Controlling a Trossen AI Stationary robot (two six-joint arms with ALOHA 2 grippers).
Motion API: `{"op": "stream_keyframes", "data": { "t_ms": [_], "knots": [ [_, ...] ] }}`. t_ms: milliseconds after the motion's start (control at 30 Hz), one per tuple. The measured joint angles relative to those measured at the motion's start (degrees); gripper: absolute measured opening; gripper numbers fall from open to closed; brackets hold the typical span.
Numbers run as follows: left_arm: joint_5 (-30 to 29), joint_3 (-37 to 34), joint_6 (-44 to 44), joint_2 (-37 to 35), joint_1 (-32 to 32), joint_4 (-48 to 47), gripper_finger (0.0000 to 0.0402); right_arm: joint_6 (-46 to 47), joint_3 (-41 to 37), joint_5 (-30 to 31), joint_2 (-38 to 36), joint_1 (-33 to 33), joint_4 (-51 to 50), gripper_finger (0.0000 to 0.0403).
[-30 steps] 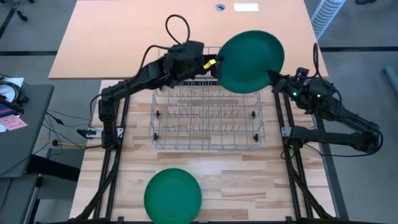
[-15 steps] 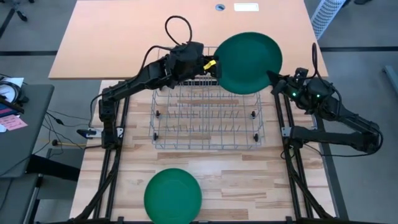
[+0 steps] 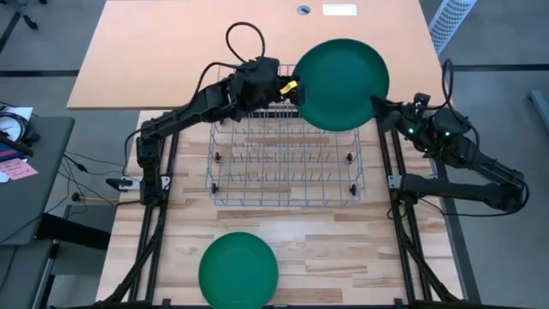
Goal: Sort dishes
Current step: Put the dark blue plate in the dish rack
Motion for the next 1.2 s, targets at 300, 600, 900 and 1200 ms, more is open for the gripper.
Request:
{"op": "stream_keyframes", "data": {
  "t_ms": [300,600,900,1200],
  "knots": [
    [4.0,0.2,3.8,-0.6,4.2,-1.1,0.0,0.4,-0.1,-1.9,-0.4,0.1,6.1,0.0204],
    [11.0,0.2,12.1,-3.1,9.9,-0.5,0.0,8.3,-0.1,-2.2,-0.3,0.0,7.2,0.0208],
    [26.9,0.2,14.6,-3.4,17.6,2.8,0.0,1.9,0.0,-1.7,6.3,0.5,29.6,0.0207],
    [44.8,0.1,23.3,-3.4,24.3,10.9,0.0,-1.5,9.3,-1.3,19.1,1.3,33.9,0.0207]
  ]
}}
